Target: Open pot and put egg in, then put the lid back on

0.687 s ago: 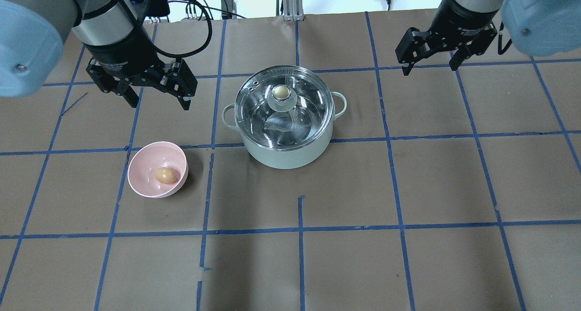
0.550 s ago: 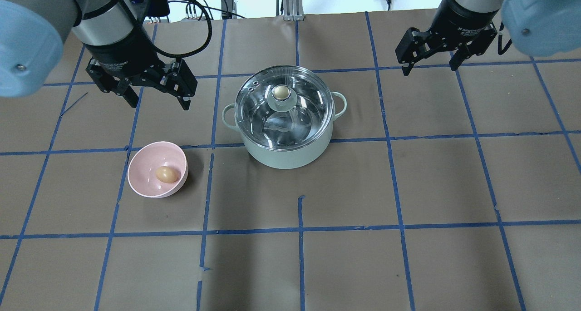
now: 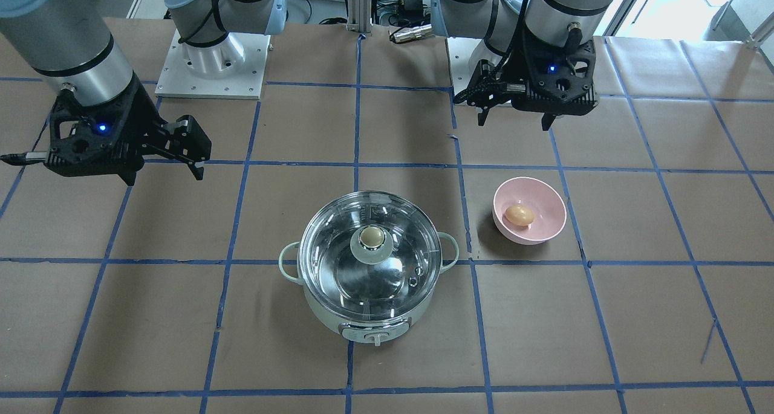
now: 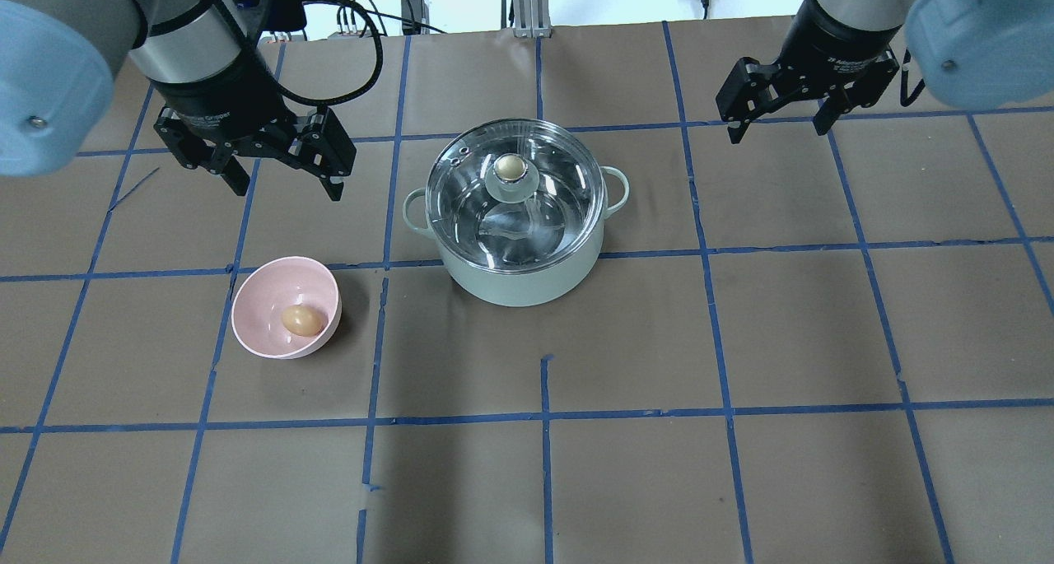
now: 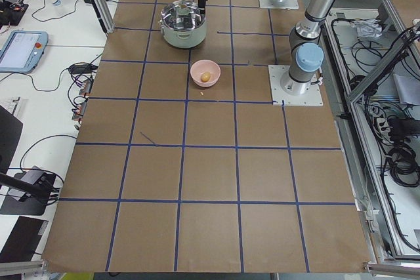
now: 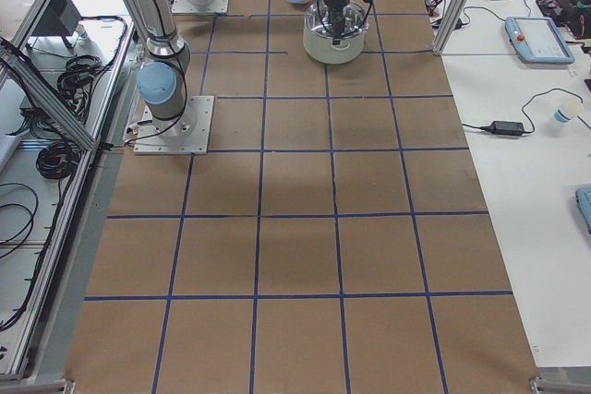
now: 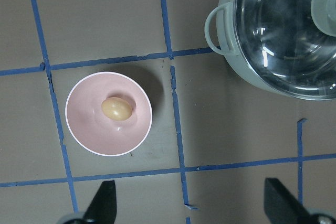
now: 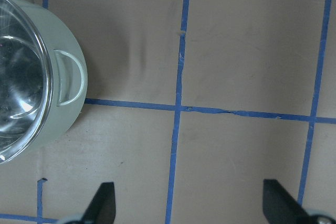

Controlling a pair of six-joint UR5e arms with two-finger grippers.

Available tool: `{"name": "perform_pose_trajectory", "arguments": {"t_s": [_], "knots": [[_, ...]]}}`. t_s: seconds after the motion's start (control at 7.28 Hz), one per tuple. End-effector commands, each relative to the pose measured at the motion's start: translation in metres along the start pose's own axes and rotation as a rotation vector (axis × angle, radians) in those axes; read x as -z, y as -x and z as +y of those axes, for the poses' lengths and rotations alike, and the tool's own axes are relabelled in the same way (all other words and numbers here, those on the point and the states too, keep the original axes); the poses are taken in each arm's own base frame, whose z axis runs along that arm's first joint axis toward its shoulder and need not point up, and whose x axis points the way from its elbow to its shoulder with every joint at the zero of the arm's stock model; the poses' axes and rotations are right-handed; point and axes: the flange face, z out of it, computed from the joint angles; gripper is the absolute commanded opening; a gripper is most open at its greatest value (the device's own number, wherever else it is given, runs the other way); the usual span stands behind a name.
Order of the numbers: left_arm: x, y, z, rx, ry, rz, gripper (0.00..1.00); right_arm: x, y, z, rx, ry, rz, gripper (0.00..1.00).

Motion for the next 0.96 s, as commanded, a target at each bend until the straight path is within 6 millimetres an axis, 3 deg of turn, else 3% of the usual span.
{"name": "perform_pose_trajectory", "arguments": {"t_s": [0.0, 0.14, 0.27, 0.55, 0.69, 0.82], "knots": [[-0.006, 0.001, 0.001, -0.001, 0.012, 0.000, 1.00, -0.003, 0.001, 0.001, -0.002, 0.004, -0.001, 1.00], [-0.011, 0.000, 0.002, 0.008, 0.021, 0.005, 1.00, -0.006, 0.004, 0.001, -0.001, 0.006, -0.001, 1.00], [-0.022, 0.000, 0.005, 0.004, 0.040, 0.006, 1.00, -0.006, 0.019, -0.006, -0.036, -0.047, 0.004, 1.00], [-0.049, 0.008, 0.012, 0.006, 0.037, 0.006, 1.00, -0.028, 0.109, -0.020, -0.073, -0.114, -0.017, 1.00], [-0.067, 0.020, 0.011, 0.017, 0.018, 0.005, 1.00, -0.037, 0.133, -0.027, -0.124, -0.135, -0.032, 1.00], [-0.105, 0.051, 0.015, -0.003, 0.073, 0.022, 0.99, -0.038, 0.143, -0.035, -0.151, -0.147, -0.040, 1.00]]}}
